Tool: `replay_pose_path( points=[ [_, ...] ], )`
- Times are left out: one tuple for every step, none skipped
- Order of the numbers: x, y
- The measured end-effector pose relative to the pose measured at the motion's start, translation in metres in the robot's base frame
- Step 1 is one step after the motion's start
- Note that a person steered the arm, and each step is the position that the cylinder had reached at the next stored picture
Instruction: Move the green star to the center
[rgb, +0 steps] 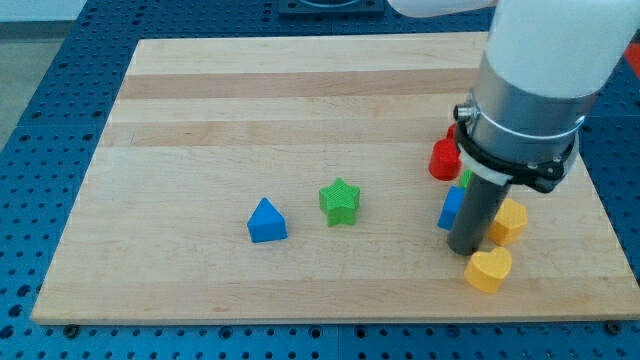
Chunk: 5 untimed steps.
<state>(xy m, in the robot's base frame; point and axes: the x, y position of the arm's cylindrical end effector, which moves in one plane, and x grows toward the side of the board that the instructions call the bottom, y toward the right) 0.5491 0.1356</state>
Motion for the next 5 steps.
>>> replay_pose_path(
  points=[
    [-0.017, 0.004],
    [-0.021, 0.004],
    [-0.021, 0.004],
    [-0.01, -0.008],
    [0.006, -0.051]
  ],
)
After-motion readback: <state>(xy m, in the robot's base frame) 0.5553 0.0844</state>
